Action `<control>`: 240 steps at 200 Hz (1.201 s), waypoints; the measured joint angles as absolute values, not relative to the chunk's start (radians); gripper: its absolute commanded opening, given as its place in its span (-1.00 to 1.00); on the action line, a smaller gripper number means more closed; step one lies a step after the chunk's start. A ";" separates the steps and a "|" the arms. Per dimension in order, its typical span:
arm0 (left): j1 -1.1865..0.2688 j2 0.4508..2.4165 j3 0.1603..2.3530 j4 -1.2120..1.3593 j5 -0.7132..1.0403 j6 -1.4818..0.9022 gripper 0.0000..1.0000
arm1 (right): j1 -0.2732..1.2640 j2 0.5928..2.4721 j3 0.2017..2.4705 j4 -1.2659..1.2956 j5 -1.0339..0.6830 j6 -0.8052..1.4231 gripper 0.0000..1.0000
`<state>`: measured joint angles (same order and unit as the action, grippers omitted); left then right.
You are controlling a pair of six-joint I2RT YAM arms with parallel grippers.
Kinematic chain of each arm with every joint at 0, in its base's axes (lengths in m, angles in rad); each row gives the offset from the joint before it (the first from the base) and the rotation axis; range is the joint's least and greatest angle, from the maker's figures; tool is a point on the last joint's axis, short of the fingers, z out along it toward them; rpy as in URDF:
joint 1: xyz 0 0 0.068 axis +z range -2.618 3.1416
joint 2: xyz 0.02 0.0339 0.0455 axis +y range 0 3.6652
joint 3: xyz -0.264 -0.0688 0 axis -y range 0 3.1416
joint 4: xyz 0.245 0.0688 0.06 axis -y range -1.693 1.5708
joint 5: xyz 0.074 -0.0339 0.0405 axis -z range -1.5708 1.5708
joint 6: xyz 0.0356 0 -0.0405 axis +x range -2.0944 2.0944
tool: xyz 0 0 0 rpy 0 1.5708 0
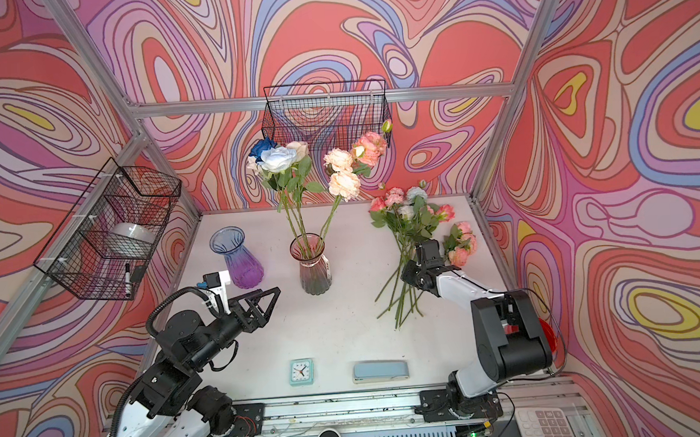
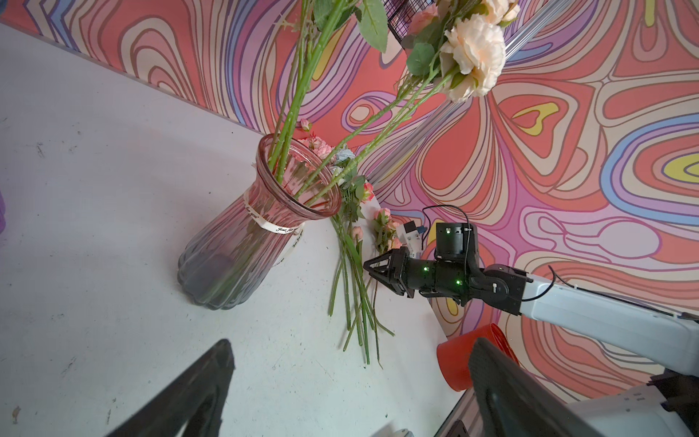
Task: Arrange the flowers into the vase
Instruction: 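Close the right gripper on the pink tulip stem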
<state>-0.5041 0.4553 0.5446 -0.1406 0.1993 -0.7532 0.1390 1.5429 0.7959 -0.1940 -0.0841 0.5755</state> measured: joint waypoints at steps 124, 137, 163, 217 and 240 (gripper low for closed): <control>-0.504 0.466 0.540 -0.147 0.203 -0.753 0.97 | 0.165 1.557 0.838 -0.289 -0.047 0.514 -0.93; -0.504 0.466 0.540 -0.147 0.206 -0.754 0.98 | 0.168 1.502 0.838 -0.303 -0.039 0.514 -0.95; -0.504 0.466 0.540 -0.147 0.209 -0.754 0.97 | 0.171 1.370 0.839 -0.336 -0.025 0.514 -1.00; -0.504 0.458 0.541 -0.200 0.189 -0.754 0.96 | 0.323 1.061 0.886 -0.402 0.015 0.487 -1.00; -0.504 0.443 0.541 -0.241 0.159 -0.754 0.96 | 0.529 0.993 0.958 -0.391 0.059 0.467 -1.00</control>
